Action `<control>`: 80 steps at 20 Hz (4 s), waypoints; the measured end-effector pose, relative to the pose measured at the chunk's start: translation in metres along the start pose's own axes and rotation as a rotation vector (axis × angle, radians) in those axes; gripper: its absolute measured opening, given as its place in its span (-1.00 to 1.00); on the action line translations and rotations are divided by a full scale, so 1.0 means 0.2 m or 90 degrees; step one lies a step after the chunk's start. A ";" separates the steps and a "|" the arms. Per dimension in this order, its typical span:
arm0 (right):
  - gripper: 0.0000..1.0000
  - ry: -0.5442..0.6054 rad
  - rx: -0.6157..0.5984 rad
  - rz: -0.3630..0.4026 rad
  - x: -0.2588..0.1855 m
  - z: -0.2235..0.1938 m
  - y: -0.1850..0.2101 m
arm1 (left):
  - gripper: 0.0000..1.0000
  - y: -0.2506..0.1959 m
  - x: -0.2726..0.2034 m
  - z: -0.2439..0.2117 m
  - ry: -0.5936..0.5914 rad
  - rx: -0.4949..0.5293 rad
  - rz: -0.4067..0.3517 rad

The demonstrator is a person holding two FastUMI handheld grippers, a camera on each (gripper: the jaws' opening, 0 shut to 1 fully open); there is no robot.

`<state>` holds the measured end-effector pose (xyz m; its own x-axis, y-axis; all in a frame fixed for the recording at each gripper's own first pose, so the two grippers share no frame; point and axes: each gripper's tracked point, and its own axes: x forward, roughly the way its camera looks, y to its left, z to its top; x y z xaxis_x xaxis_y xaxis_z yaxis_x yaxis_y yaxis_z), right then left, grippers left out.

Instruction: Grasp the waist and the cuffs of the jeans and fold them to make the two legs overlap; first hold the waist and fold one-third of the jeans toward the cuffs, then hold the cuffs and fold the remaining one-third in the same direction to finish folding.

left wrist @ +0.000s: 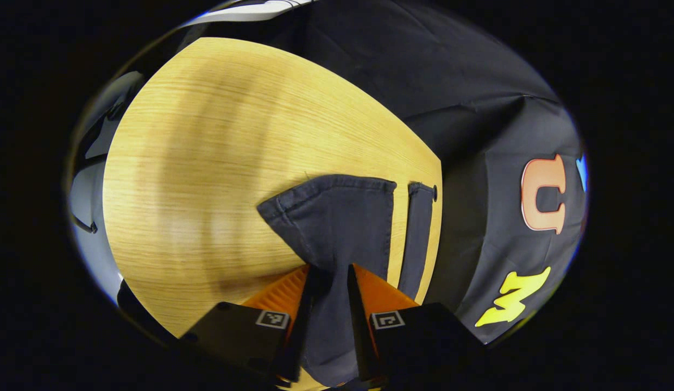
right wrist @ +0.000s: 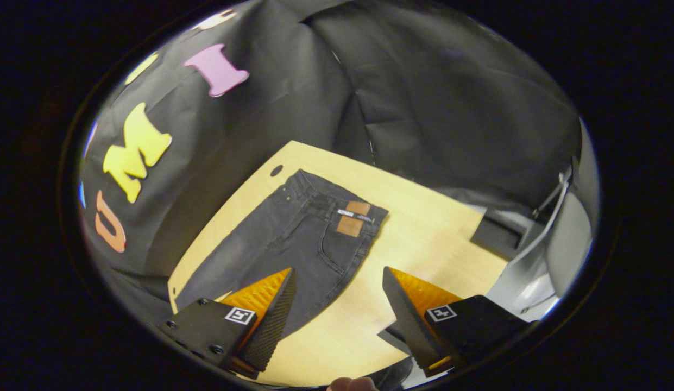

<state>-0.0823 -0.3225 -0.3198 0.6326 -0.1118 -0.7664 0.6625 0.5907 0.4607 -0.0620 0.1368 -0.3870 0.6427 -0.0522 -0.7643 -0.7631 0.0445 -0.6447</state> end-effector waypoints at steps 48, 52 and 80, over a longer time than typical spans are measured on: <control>-0.99 0.011 -0.001 0.051 0.32 0.64 0.75 | -0.93 -0.98 0.03 0.07 0.142 0.218 -0.063; -0.99 0.018 -0.026 0.058 0.49 0.75 0.93 | -0.93 -1.23 0.21 0.06 0.160 0.262 -0.055; 0.46 0.011 -0.098 0.040 1.25 0.78 1.18 | 0.97 -1.58 0.98 -0.04 0.165 0.410 -0.009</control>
<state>0.2943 -0.3354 -0.3321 0.6632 -0.0570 -0.7462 0.5514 0.7114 0.4357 0.3045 0.1055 -0.3340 0.5540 -0.2906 -0.7801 -0.5105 0.6216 -0.5941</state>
